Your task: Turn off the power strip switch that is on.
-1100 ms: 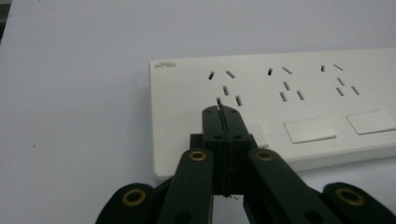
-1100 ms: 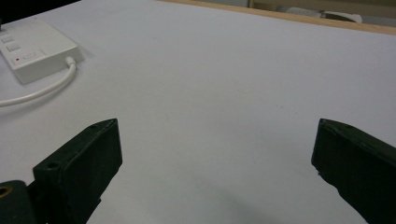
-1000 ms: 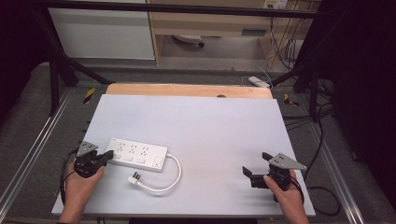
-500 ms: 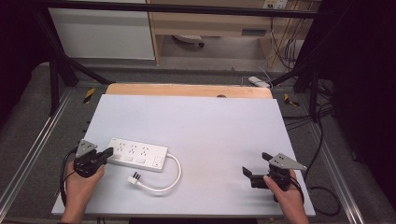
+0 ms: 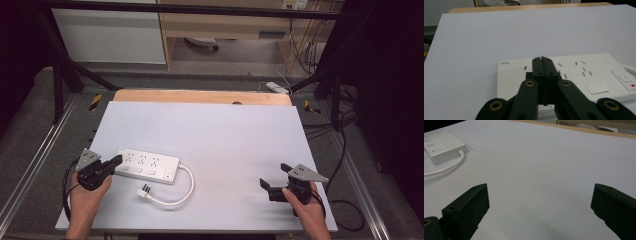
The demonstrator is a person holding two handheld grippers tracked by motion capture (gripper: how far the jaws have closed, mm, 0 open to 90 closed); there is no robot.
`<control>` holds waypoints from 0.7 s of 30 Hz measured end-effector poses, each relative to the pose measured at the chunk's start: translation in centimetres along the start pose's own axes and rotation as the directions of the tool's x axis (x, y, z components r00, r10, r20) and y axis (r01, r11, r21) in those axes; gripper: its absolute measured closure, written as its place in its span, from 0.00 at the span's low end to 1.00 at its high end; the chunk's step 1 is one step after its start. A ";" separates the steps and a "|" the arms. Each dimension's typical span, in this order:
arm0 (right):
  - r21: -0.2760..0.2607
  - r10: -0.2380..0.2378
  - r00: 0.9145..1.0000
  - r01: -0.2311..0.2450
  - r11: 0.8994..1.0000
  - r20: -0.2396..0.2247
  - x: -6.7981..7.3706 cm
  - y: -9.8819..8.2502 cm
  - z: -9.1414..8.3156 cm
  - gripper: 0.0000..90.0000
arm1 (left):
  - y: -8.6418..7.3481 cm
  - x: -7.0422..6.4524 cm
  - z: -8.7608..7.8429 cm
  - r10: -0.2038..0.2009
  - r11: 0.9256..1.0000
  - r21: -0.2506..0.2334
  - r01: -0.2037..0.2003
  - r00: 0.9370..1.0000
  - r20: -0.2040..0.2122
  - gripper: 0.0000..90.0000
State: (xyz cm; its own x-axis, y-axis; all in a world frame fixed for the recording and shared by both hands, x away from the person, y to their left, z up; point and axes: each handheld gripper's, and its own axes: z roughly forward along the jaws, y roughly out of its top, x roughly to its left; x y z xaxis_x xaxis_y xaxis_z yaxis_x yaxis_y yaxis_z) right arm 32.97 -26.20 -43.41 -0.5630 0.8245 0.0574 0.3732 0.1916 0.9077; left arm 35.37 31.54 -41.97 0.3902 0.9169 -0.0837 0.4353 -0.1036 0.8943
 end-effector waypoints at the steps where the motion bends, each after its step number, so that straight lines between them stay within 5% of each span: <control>1: -0.001 0.000 1.000 0.000 1.000 0.000 0.0 0.0 0.0 0.03 | 0.0 0.0 0.0 -0.001 1.000 -0.006 0.001 1.000 0.002 1.00; 10: 0.005 -0.002 1.000 0.002 1.000 0.001 0.0 0.0 0.1 0.03 | 0.2 -0.3 -0.3 -0.014 0.999 -0.039 0.015 1.000 0.026 0.87; 21: 0.003 0.006 1.000 -0.006 1.000 0.008 -0.1 0.0 0.0 0.02 | 0.5 -0.6 -1.1 -0.036 0.994 -0.107 0.034 0.999 -0.010 0.45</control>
State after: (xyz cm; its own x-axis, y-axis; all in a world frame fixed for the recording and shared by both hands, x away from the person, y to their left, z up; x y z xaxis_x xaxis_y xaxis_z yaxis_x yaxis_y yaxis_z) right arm 33.06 -26.28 -43.42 -0.5549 0.8298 0.0594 0.3787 0.1885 0.9061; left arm 34.47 31.39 -40.95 0.3667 0.9237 -0.1112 0.3590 -0.0302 0.9329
